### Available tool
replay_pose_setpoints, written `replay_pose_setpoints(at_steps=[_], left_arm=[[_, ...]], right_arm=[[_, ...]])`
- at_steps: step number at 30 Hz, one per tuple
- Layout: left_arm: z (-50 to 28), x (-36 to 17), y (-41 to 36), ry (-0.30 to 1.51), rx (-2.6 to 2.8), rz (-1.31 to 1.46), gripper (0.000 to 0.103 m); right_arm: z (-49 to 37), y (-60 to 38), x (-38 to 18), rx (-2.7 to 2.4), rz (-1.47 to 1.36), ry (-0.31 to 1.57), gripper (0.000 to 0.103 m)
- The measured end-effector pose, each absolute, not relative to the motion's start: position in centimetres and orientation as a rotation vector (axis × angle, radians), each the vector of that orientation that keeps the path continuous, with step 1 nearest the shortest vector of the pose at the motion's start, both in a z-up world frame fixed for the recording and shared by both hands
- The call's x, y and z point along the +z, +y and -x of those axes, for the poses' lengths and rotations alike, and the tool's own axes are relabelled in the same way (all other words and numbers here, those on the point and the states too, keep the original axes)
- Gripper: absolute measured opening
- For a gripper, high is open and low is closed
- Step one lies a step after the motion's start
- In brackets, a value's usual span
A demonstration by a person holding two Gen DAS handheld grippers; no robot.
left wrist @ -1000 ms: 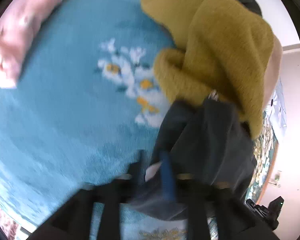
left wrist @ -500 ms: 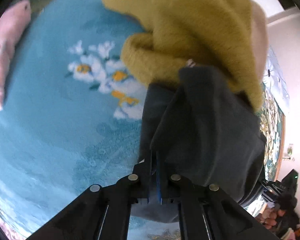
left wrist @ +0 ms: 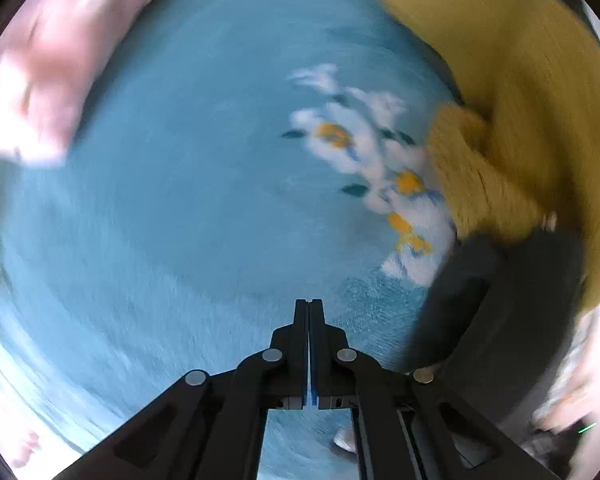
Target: Fold clothes
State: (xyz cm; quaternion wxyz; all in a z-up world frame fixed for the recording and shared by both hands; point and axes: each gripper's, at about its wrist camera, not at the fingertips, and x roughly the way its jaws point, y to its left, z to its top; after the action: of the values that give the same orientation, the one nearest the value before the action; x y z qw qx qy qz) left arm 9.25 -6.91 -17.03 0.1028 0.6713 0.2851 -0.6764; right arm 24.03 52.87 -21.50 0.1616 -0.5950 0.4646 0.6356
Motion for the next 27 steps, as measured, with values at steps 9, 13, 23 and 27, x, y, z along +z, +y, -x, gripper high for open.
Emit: replay_pose_setpoints(at_steps=[9,13,23,27], left_arm=[[-19.7,-15.6,-6.9,1.584,-1.942,-1.817,0.079],[-21.1,-18.5,-3.0,1.627,-1.861,-1.997,0.08],[-19.3,-21.5,-0.3,1.749,-1.899,-1.801,0.087],[-19.3,-21.5,0.1,1.746,-1.937,-1.744,0.087]], right_arm=[[-32.4,51.6,-18.1,1.883,1.276,1.673,0.083],[-35.7,49.4,-21.6,1.747,1.171,1.878,0.084],[-35.0,47.4,-27.8,1.728,0.982,2.035,0.084],[-34.5,47.3,-28.2,1.763,0.888,2.07,0.086]])
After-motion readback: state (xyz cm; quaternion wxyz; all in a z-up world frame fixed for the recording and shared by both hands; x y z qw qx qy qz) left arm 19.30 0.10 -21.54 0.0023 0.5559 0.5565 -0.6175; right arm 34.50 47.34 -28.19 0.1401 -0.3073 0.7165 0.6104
